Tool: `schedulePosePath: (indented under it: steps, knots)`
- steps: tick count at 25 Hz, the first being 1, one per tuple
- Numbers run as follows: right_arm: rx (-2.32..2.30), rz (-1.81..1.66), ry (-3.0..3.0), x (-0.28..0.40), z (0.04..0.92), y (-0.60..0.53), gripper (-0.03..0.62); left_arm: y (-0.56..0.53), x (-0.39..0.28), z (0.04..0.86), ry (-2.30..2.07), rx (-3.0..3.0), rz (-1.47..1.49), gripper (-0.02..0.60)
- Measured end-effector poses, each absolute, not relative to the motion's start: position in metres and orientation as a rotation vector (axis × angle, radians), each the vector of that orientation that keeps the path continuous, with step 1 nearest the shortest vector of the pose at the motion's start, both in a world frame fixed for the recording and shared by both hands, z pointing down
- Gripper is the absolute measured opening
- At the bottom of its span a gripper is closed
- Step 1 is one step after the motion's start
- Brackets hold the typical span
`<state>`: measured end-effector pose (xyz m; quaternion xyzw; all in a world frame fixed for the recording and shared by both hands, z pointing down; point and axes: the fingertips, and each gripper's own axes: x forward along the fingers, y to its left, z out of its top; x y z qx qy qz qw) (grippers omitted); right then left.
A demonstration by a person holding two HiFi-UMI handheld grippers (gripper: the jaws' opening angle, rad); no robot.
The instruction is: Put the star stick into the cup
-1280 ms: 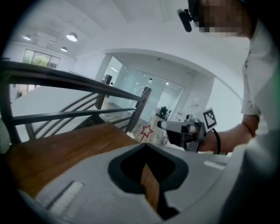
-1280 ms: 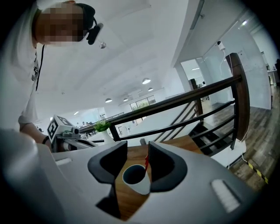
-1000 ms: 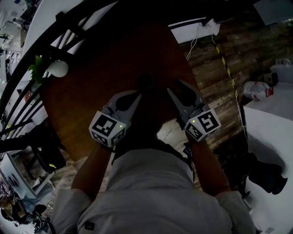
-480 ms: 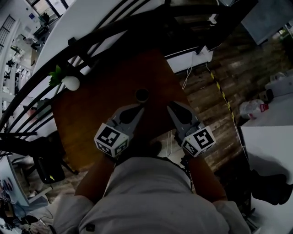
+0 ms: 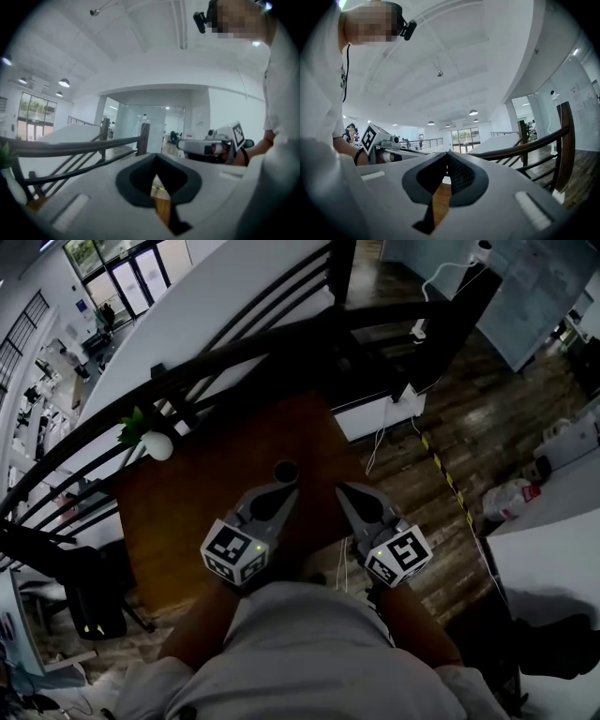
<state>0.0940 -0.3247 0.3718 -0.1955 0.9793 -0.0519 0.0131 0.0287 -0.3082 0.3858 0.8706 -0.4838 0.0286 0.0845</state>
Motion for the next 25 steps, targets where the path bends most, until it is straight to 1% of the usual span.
schedulePosePath:
  steps: [7, 13, 19, 25]
  knots:
    - [-0.576, -0.146, 3.061, 0.118, 0.362, -0.318, 0.008, -0.302, 0.042, 0.378, -1.479, 2.589, 0.088, 0.003]
    - [-0.525, -0.166, 3.078, 0.129, 0.365, -0.308, 0.008, -0.29, 0.061, 0.382, -1.465, 2.607, 0.17, 0.003]
    - [-0.52, -0.1, 3.098, 0.123, 0.367, -0.293, 0.008, -0.272, 0.054, 0.38, -1.484, 2.606, 0.213, 0.003]
    - [-0.552, -0.127, 3.087, 0.12, 0.375, -0.28, 0.008, -0.256, 0.054, 0.383, -1.437, 2.628, 0.215, 0.003]
